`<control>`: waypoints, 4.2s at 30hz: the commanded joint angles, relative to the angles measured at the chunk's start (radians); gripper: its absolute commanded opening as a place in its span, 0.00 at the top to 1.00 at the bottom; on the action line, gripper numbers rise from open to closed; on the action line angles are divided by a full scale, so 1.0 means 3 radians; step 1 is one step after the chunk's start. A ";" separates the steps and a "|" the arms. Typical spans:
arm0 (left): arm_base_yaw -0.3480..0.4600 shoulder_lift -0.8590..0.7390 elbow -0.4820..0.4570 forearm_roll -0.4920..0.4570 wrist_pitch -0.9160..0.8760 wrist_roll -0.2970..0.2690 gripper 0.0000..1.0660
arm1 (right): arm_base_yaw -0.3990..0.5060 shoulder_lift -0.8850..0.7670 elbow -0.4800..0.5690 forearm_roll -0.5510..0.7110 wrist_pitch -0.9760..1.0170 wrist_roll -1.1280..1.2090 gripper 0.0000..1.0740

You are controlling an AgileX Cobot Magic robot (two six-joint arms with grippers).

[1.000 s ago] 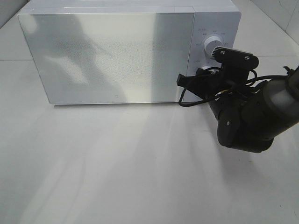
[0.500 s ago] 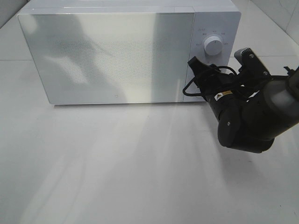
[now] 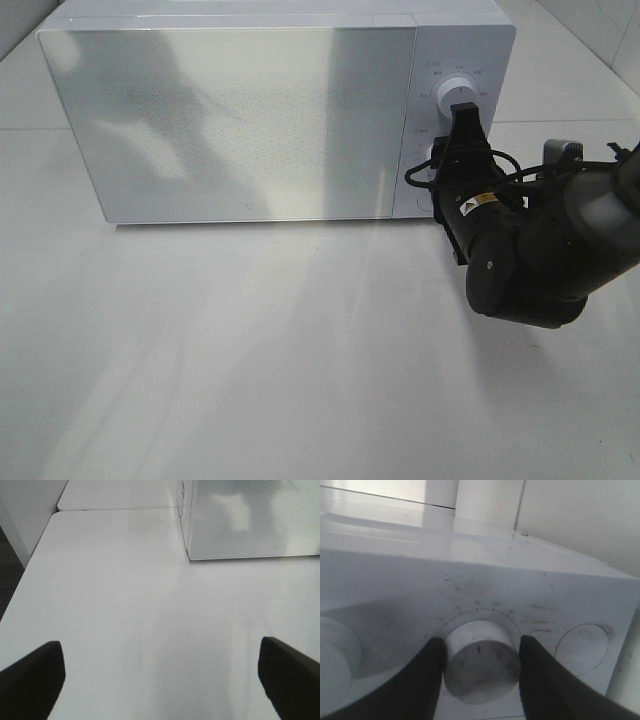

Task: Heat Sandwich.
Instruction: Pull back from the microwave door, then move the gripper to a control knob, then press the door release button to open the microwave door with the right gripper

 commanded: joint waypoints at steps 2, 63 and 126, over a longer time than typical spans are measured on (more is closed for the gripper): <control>0.0010 -0.0093 0.0010 -0.0027 -0.0027 -0.0003 0.05 | -0.0003 -0.0027 -0.0033 -0.0127 -0.0380 0.0407 0.92; 0.0010 -0.0093 0.0010 -0.0027 -0.0027 -0.0003 0.05 | -0.0003 -0.0033 -0.0033 -0.0273 -0.0393 0.0917 0.25; 0.0010 -0.0093 0.0010 -0.0027 -0.0027 -0.0003 0.05 | -0.0890 -0.2507 0.0650 -0.0857 0.4380 -0.4507 0.30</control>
